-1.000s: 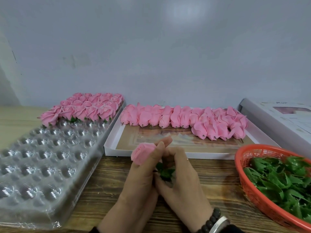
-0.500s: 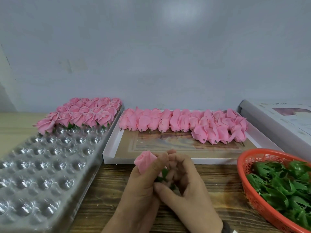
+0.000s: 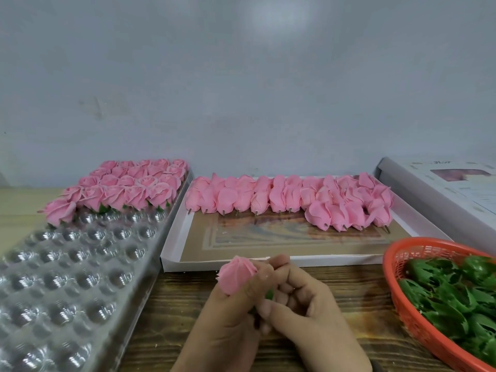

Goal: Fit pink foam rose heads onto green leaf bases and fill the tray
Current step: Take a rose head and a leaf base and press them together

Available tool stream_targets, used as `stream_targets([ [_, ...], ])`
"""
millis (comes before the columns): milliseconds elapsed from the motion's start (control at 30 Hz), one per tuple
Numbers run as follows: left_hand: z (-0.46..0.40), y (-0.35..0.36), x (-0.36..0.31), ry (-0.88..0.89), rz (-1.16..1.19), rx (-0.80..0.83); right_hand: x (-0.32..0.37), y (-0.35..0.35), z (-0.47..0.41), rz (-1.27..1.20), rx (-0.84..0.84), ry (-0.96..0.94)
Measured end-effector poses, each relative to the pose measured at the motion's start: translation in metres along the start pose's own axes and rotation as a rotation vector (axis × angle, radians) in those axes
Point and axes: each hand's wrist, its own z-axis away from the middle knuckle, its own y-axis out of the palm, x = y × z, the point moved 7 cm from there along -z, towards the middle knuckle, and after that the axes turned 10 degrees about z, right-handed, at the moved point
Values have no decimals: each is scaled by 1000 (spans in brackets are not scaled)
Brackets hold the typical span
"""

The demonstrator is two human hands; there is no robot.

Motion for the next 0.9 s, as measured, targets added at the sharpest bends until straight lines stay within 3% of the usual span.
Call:
stream_targets([
  [267, -1, 1, -3, 160, 24, -99, -1, 0, 3, 101, -71, -66],
  [467, 0, 5, -3, 195, 13, -65, -1, -4, 4, 216, -141, -79],
  [767, 0, 5, -2, 62, -165, 36, -6, 0, 6, -158, 81, 12],
  [900, 5, 0, -17, 238, -250, -55, 6, -5, 7, 163, -22, -161],
])
